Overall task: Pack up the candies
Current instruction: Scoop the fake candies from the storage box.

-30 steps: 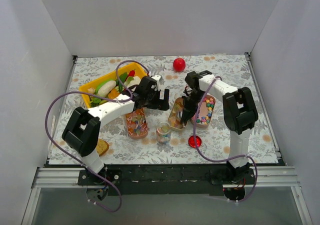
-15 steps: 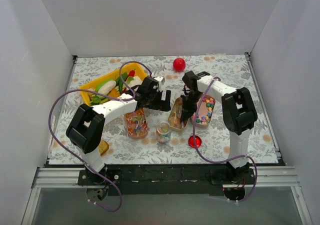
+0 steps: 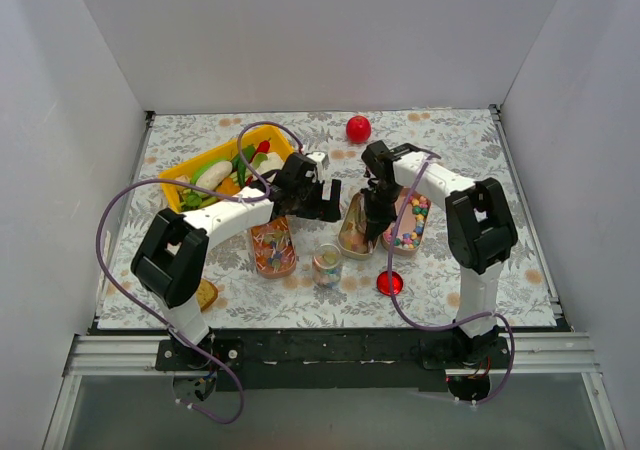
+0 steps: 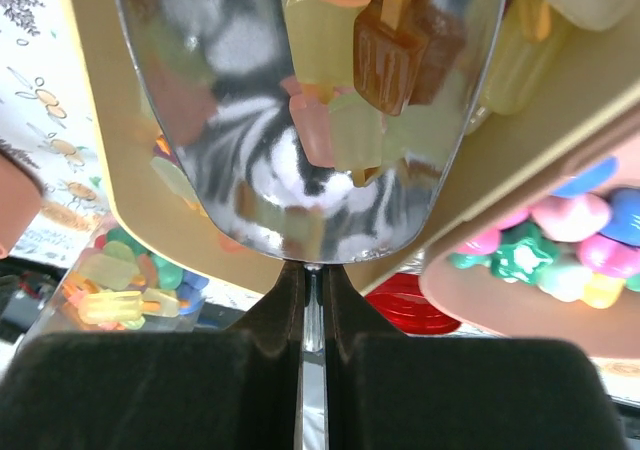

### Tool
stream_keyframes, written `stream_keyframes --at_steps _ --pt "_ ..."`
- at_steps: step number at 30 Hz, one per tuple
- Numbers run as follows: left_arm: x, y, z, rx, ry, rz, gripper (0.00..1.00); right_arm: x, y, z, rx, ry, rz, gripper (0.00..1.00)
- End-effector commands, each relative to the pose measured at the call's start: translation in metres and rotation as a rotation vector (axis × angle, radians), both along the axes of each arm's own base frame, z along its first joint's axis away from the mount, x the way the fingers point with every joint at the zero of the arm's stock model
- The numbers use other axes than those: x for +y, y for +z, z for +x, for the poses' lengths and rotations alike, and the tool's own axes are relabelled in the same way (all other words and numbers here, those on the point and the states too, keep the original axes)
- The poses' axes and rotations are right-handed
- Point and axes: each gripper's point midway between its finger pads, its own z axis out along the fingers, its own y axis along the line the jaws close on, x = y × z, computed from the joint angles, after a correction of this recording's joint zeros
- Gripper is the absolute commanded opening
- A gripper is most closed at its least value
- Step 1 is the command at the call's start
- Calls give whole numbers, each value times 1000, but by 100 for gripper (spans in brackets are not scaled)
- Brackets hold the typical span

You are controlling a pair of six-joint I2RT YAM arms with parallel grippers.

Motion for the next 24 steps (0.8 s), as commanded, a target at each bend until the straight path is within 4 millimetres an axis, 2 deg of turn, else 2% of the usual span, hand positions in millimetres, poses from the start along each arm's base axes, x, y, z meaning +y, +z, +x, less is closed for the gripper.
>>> stream_keyframes --at_steps 1,5,12,16,19,24 --pt "3 39 7 -86 27 -31 95 -1 34 16 -133 28 4 1" --pt "7 48 10 -108 48 -35 96 -1 48 10 -151 43 22 1" --pt "11 59 16 -121 69 -54 97 -2 49 -3 -178 76 19 1" --pt "18 61 20 -120 86 -55 98 1 60 -10 -194 91 30 1" --pt "28 65 25 -118 116 -57 98 11 81 -15 -211 116 63 1" --pt "46 83 32 -136 159 -80 98 24 120 -42 -179 176 125 1"
